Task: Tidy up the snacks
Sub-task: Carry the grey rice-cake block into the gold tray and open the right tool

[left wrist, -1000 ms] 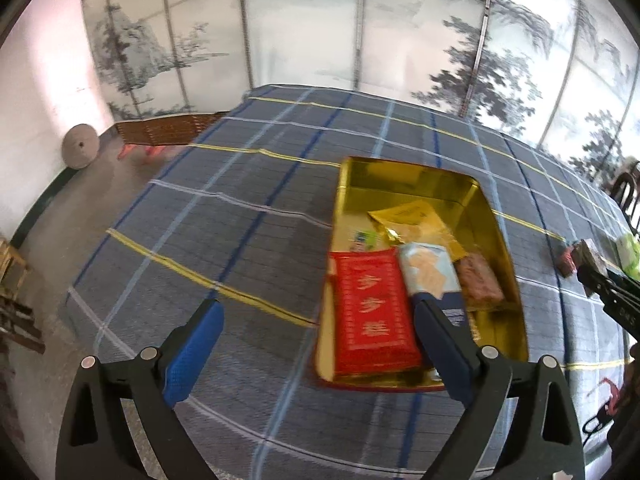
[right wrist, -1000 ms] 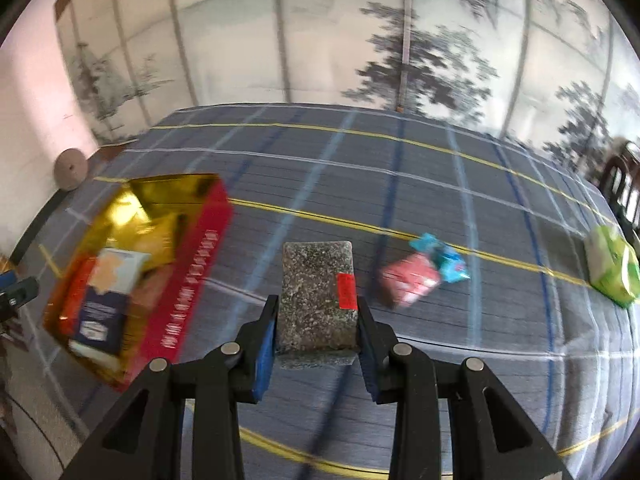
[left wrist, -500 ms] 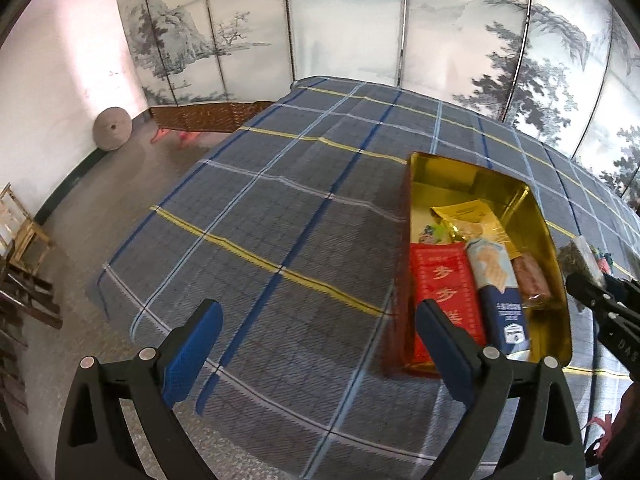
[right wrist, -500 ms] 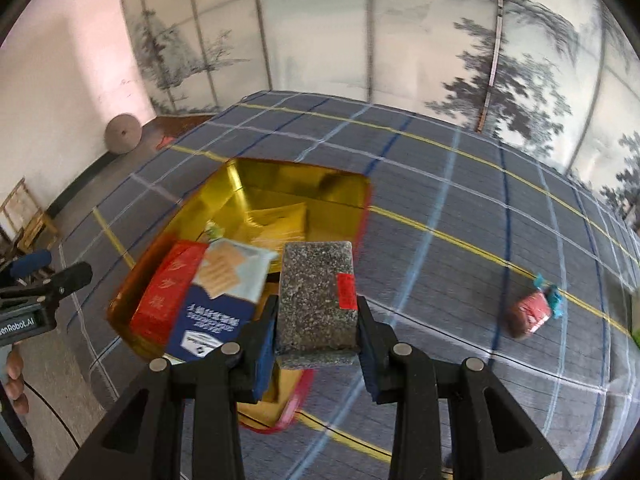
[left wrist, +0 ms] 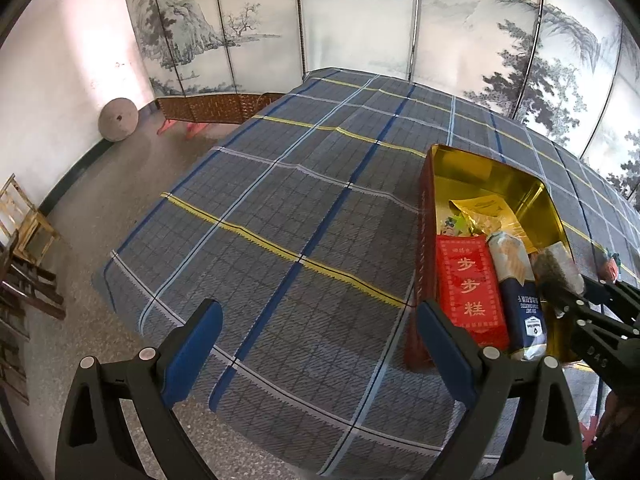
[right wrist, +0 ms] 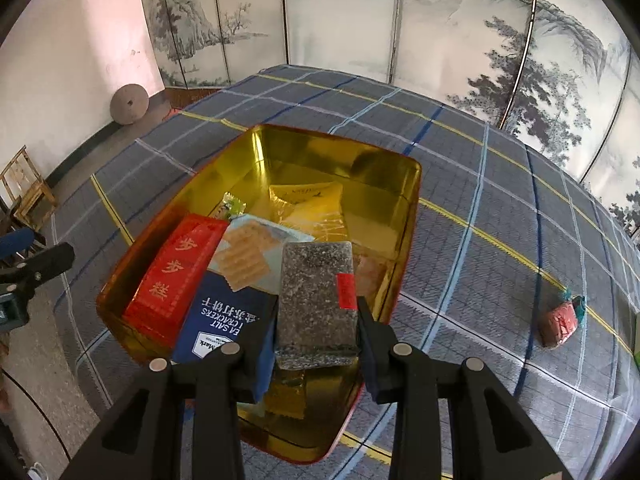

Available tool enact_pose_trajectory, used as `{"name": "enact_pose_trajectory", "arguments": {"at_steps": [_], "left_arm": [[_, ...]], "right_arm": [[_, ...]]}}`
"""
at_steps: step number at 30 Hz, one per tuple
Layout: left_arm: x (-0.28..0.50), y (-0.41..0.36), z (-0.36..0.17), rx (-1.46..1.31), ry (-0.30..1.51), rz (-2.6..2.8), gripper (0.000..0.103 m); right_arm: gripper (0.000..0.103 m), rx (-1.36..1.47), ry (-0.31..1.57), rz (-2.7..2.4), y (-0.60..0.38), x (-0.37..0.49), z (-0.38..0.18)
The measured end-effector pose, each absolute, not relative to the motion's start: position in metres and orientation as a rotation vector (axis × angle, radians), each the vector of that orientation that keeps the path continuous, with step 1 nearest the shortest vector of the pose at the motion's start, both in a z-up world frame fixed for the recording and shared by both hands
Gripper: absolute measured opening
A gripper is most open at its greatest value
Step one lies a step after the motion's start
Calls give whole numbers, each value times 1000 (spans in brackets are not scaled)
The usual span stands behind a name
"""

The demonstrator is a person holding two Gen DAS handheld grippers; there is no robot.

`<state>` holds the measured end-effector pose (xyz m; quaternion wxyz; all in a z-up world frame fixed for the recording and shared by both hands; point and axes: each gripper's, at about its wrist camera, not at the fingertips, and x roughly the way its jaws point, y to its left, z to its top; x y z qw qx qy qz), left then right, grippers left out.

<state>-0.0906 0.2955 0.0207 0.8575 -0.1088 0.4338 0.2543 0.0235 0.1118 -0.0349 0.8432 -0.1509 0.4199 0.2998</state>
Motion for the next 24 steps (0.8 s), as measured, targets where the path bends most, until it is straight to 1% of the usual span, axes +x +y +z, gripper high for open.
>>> {"name": "enact_pose_trajectory", "arguments": {"at_steps": [7,16,18,21,22,23,24], "left_arm": [[-91,296,20,-228,913,528,96],[-90,290,23,-223,909,517,96],[-89,288,23,-218,911,517,96],[-87,285,25,-216,908,514,96],[-87,284,26,-215,907,512,96],[-86,282,27,-213,906,509,96],[-86,281,28,-211,905,507,96]], "right_arm": [[36,-353,881,615,119,23,-40],[36,-325,894,624,118,26,-41],[40,-314,897,632,116,26,-40],[47,-316,880,640,115,26,-36],[52,-320,873,639,116,25,-34],[55,-322,866,639,115,24,-33],[56,-320,860,642,114,24,-32]]}}
